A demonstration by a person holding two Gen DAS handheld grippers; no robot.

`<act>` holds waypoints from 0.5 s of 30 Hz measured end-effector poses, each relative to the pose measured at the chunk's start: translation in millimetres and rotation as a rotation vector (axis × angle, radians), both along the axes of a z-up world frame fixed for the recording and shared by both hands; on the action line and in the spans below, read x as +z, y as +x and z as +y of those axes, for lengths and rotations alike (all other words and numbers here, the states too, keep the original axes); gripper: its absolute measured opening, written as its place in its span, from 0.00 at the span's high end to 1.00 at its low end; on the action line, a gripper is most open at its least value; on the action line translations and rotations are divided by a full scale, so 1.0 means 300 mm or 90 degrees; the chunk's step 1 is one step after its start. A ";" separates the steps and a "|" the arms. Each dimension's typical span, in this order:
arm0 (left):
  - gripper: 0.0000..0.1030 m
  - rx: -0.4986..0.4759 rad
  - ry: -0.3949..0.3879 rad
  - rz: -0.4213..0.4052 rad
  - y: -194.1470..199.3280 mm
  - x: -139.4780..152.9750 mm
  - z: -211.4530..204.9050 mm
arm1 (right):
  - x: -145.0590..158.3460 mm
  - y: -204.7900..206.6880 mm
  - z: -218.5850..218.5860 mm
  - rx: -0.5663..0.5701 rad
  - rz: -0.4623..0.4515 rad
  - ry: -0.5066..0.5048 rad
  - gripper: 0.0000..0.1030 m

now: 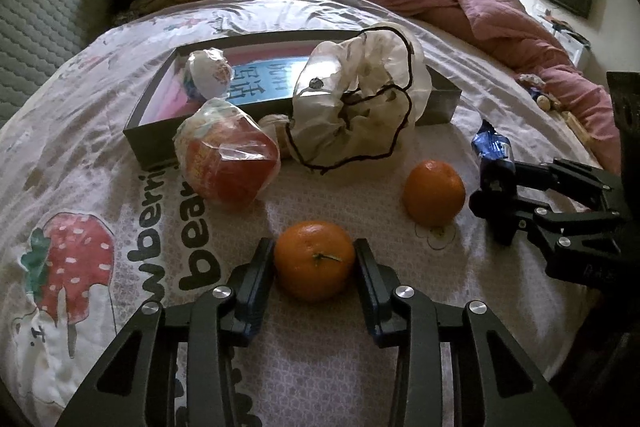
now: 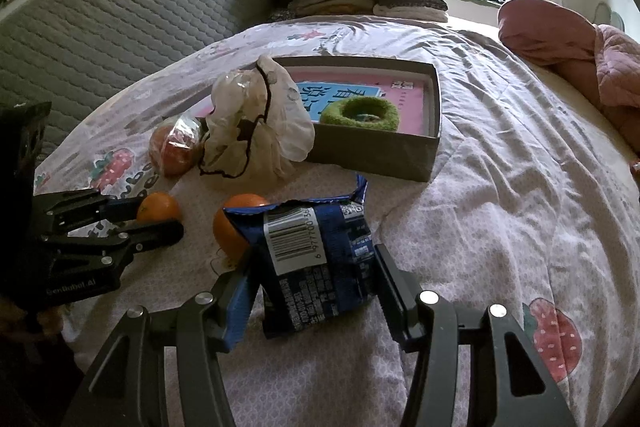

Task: Organize objects
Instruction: 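Close left tool on the orange while right tool holds the blue packet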

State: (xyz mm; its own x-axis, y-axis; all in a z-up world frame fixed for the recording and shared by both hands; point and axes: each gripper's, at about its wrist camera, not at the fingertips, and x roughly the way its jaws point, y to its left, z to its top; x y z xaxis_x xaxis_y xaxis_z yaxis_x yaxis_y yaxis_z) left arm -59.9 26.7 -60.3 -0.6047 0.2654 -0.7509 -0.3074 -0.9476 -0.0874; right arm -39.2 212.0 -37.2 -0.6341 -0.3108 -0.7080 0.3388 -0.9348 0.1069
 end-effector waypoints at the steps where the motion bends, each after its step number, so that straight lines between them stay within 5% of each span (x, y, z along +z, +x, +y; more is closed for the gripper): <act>1: 0.61 0.001 0.002 -0.001 0.000 0.000 0.000 | 0.001 0.000 0.002 -0.001 0.000 -0.001 0.47; 15: 0.62 0.002 0.017 -0.003 0.017 0.010 -0.016 | 0.028 0.010 0.022 -0.010 0.016 -0.019 0.47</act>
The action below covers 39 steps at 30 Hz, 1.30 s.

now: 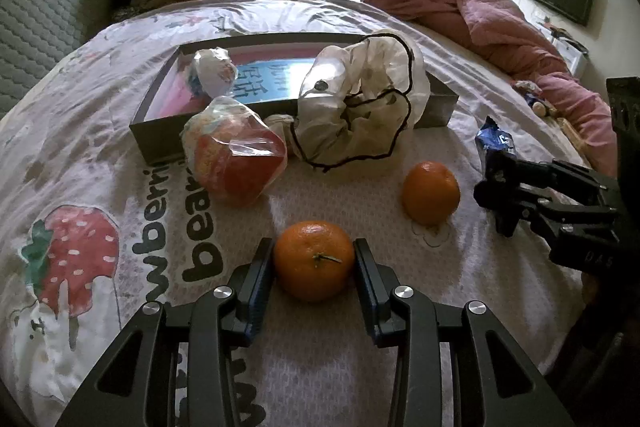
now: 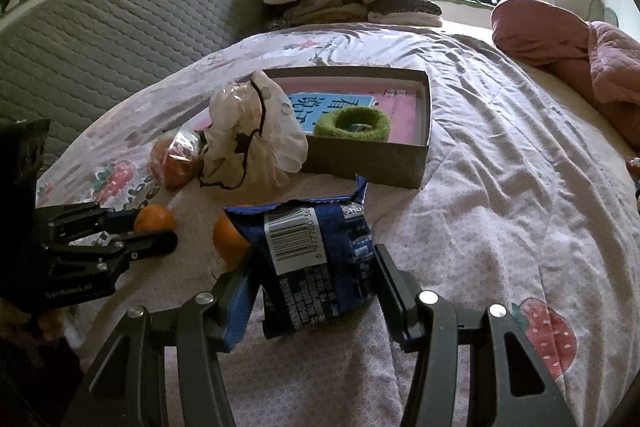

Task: Organize objects
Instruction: 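Close left tool on the orange while right tool holds the blue packet, then lift orange with left tool while right tool carries packet toward tray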

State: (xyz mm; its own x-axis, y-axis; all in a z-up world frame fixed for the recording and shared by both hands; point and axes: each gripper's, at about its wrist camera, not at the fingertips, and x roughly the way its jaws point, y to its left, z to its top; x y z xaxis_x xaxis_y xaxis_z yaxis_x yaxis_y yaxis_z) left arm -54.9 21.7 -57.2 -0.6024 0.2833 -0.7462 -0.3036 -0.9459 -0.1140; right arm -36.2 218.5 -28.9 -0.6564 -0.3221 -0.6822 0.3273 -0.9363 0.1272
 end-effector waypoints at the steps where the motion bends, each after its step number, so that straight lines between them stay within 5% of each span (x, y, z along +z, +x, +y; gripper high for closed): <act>1: 0.62 0.000 -0.001 0.001 0.003 0.001 0.001 | 0.001 0.000 0.000 0.000 0.001 0.000 0.47; 39: 0.62 0.005 -0.030 0.068 0.085 0.098 -0.004 | 0.066 0.064 -0.016 0.019 0.069 0.001 0.47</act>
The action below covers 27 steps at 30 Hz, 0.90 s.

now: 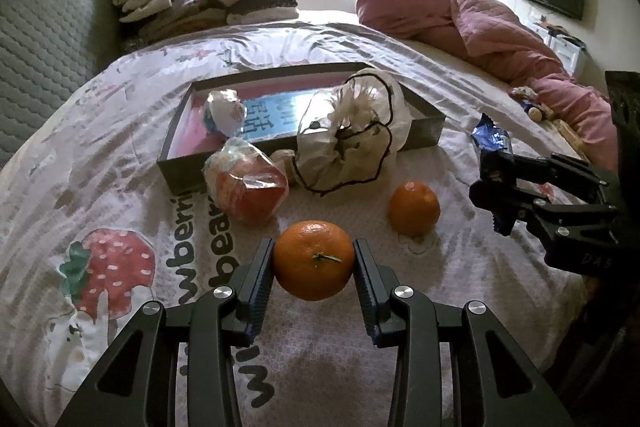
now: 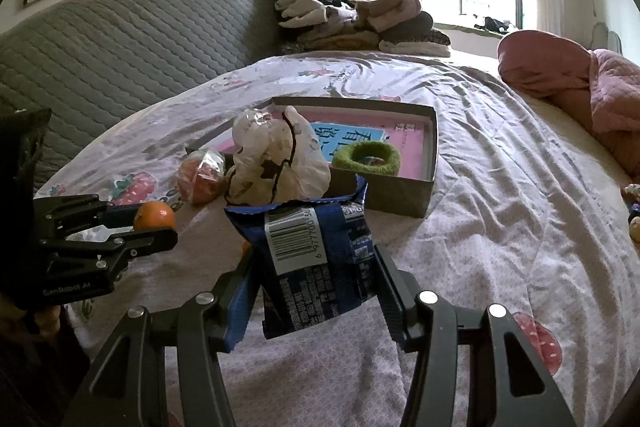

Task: Organize objects
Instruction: 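Lift orange with left tool while right tool carries packet toward tray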

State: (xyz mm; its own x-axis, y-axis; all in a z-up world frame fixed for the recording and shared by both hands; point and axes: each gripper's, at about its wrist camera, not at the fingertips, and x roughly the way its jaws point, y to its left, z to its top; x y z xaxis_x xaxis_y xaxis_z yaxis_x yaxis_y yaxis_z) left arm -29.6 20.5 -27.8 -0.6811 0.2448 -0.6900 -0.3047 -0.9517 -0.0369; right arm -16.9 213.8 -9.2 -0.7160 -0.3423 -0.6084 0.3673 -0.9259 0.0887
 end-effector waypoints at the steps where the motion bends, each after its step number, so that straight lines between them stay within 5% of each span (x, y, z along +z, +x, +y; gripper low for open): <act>1: 0.62 0.001 -0.001 0.003 0.002 0.005 0.001 | 0.002 0.001 -0.001 0.000 0.001 -0.001 0.47; 27: 0.62 0.016 -0.011 0.095 0.029 0.113 0.002 | 0.114 0.055 -0.034 0.016 0.087 -0.031 0.47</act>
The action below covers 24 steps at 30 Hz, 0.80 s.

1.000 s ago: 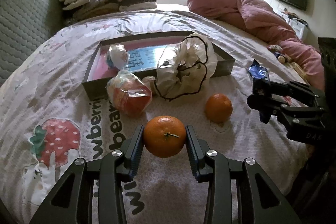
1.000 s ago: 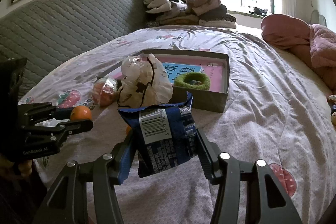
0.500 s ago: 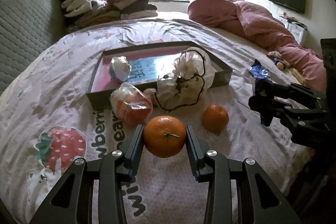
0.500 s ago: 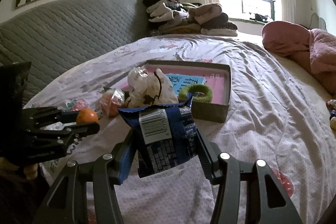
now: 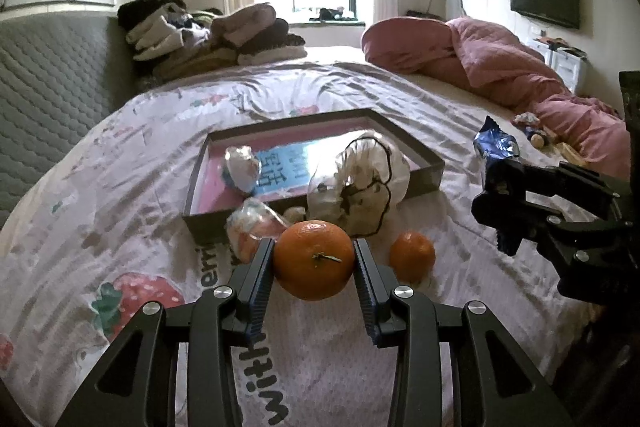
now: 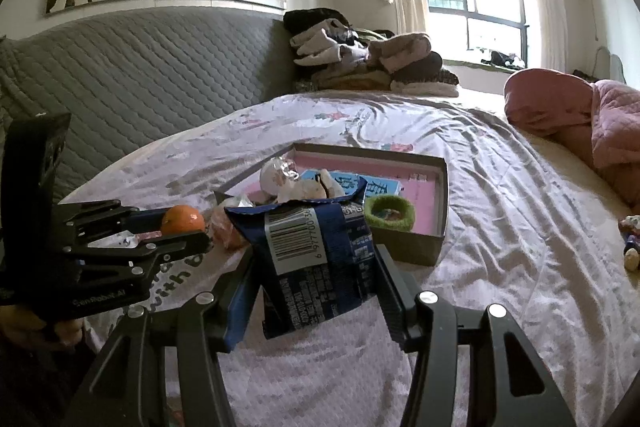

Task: Organize objects
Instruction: 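Lift orange with left tool while right tool carries packet toward tray, then carry orange in left tool and blue packet in right tool over pink tray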

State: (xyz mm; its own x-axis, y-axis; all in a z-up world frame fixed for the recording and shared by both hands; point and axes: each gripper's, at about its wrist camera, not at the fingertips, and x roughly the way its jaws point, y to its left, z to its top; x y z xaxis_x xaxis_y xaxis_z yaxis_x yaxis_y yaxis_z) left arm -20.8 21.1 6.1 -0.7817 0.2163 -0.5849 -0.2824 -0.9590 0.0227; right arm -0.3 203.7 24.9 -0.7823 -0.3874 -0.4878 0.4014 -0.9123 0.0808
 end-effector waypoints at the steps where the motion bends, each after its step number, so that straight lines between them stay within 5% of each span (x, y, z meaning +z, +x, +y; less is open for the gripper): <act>1: 0.62 0.000 0.000 0.003 -0.001 0.005 0.001 | 0.002 0.001 0.000 -0.001 0.001 -0.001 0.47; 24: 0.62 0.009 0.001 0.053 -0.052 0.105 -0.011 | 0.084 -0.030 -0.013 -0.011 0.033 -0.004 0.47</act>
State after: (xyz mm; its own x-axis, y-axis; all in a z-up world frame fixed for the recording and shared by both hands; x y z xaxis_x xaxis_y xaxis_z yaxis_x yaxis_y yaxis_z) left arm -36.4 17.7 37.7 -0.8301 0.2065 -0.5179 -0.2666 -0.9628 0.0435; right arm -9.3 199.8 50.1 -0.8136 -0.3764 -0.4432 0.3889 -0.9189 0.0665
